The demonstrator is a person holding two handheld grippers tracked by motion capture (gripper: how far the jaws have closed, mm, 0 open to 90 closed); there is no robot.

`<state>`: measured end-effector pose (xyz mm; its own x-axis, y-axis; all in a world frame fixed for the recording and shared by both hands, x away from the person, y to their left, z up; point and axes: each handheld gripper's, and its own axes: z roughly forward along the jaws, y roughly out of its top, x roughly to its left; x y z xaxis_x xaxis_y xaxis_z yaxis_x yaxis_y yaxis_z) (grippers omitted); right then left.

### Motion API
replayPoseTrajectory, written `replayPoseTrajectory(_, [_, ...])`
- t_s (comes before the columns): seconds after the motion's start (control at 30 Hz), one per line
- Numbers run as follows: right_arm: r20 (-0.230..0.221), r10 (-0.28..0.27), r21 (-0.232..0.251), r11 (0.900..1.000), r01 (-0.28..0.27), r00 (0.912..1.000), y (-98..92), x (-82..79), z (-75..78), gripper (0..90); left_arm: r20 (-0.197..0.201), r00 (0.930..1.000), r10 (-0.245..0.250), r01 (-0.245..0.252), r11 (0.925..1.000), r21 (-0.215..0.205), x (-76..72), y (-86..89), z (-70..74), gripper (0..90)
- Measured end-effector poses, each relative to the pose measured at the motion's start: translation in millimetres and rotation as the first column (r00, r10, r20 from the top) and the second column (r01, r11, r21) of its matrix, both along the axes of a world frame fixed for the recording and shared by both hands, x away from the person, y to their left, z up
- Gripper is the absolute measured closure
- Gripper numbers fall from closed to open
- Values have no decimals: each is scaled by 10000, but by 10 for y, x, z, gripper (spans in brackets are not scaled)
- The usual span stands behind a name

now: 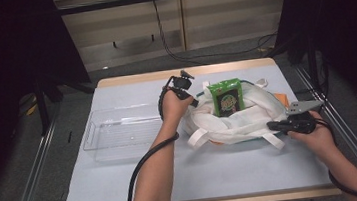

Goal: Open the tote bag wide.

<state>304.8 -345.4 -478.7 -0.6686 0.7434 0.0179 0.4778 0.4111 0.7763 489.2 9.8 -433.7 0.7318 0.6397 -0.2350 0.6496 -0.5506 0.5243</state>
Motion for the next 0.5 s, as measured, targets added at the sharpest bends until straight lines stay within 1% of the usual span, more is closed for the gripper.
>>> replayPoseTrajectory(0.03, [15, 3, -10, 10000, -3, 10000, 0, -1, -1, 900, 12, 9998, -176, 176, 9997, 173, 9, 10, 6, 854])
replayPoseTrajectory(0.07, [4, -3, -15, 10000, 3, 10000, 2, -4, -2, 900, 16, 9999, -114, 113, 9999, 118, 6, 6, 1, 853])
replayPoseTrajectory(0.1, [21, -4, -13, 10000, 4, 10000, 1, -5, -3, 900, 17, 9998, -199, 199, 9996, 177, 11, 9, 0, 854])
replayPoseTrajectory(0.2, [43, -36, 37, 10000, 36, 10000, 0, -9, -9, 900, 31, 10000, -62, 62, 9997, 230, 0, -13, 3, 853])
replayPoseTrajectory(0.23, [31, -71, 49, 10000, 70, 10000, 0, -13, -10, 900, 106, 9997, -202, 198, 9992, 350, 3, -15, 10, 853])
replayPoseTrajectory(0.27, [42, -76, 45, 10000, 76, 10000, -2, -10, -14, 900, 88, 9999, -99, 96, 9994, 345, -5, -27, 17, 853])
replayPoseTrajectory(0.33, [4, -45, 67, 10000, 45, 10000, -4, -7, -13, 900, 54, 9998, -196, 194, 9990, 402, 8, -12, 21, 853])
replayPoseTrajectory(0.43, [31, 3, -12, 10000, -3, 10000, -1, -4, -5, 900, 25, 10000, 17, -18, 9998, 195, 2, -14, 0, 852])
replayPoseTrajectory(0.5, [45, -42, 1, 10000, 42, 10000, -1, -8, -8, 900, 5, 10000, -43, 43, 9998, 201, 6, -10, -1, 853])
